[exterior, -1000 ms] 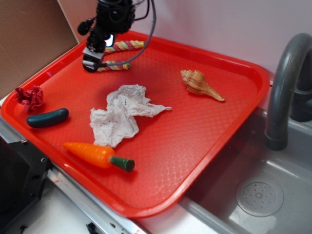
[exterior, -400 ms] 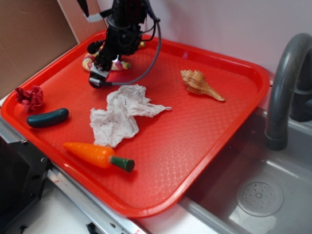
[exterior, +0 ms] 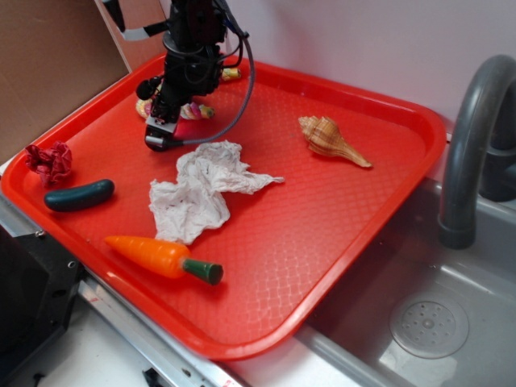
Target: Grab the multicolored rope.
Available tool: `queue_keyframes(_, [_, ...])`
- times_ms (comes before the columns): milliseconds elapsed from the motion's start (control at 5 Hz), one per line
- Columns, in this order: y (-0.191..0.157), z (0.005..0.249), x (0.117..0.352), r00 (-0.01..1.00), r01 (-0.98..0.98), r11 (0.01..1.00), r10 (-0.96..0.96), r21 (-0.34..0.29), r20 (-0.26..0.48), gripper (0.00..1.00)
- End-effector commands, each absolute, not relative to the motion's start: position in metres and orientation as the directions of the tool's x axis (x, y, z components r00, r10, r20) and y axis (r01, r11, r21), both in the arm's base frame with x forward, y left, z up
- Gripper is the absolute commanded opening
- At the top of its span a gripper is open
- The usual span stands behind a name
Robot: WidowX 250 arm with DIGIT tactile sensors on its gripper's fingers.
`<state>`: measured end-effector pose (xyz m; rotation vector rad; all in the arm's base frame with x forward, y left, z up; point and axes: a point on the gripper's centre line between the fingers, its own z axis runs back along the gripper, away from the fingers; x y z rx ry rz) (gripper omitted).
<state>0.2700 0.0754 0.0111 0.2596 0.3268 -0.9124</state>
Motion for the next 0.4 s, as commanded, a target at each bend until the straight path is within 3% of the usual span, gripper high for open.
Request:
queue_keyframes(0, [0.068, 0.0058, 0.2802, 0.638, 0.766, 0.626, -0.709, 0.148, -0.301, 0.0])
queue_keyframes(200, [0.0614, 0.0009, 0.2825, 0.646, 0.76, 0.629, -0.702, 0.165, -0.299, 0.0])
